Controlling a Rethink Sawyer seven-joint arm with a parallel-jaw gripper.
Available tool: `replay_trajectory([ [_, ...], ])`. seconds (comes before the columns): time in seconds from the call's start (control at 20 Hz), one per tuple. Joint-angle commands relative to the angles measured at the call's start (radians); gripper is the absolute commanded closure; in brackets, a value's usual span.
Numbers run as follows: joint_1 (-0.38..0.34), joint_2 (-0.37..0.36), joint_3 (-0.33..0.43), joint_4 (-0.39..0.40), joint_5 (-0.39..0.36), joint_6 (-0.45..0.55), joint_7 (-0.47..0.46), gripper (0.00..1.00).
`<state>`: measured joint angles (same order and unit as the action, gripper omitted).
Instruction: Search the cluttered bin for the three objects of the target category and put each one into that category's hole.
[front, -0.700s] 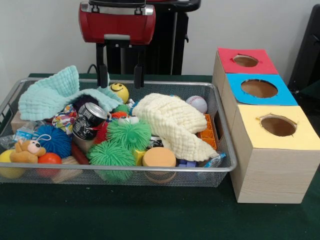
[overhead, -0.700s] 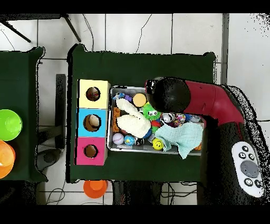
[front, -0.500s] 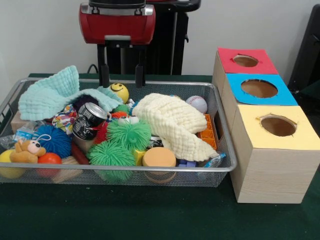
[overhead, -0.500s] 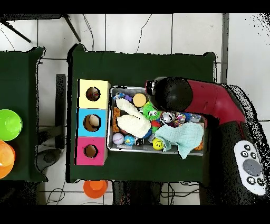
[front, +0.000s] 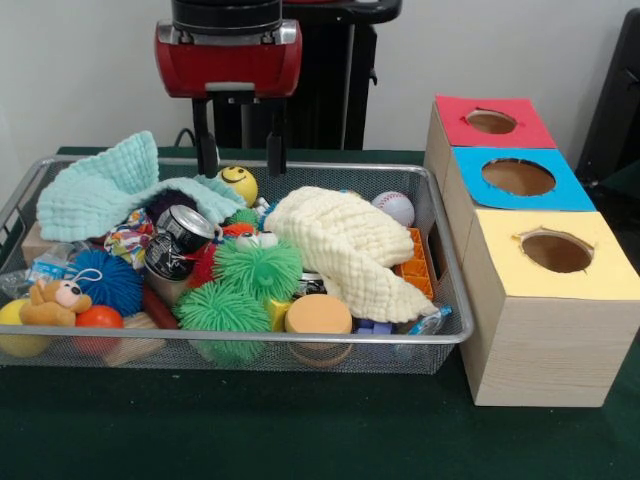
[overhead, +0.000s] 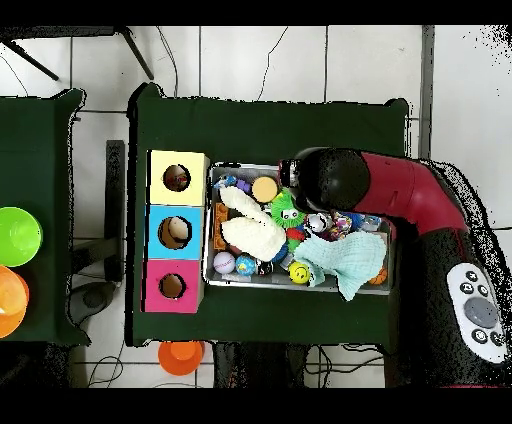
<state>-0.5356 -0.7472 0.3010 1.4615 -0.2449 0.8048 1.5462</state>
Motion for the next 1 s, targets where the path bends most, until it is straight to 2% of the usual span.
replay_trajectory([
  [0.05,-0.007,0.047,0.078,0.048,-0.042,0.106,-0.150,0.00],
  [0.55,-0.021,0.047,0.073,0.024,-0.098,0.151,-0.226,0.00],
  [0.85,-0.100,0.119,0.115,-0.027,-0.156,0.164,-0.336,0.00],
  [1.0,-0.126,0.156,0.139,-0.059,-0.188,0.171,-0.363,0.00],
])
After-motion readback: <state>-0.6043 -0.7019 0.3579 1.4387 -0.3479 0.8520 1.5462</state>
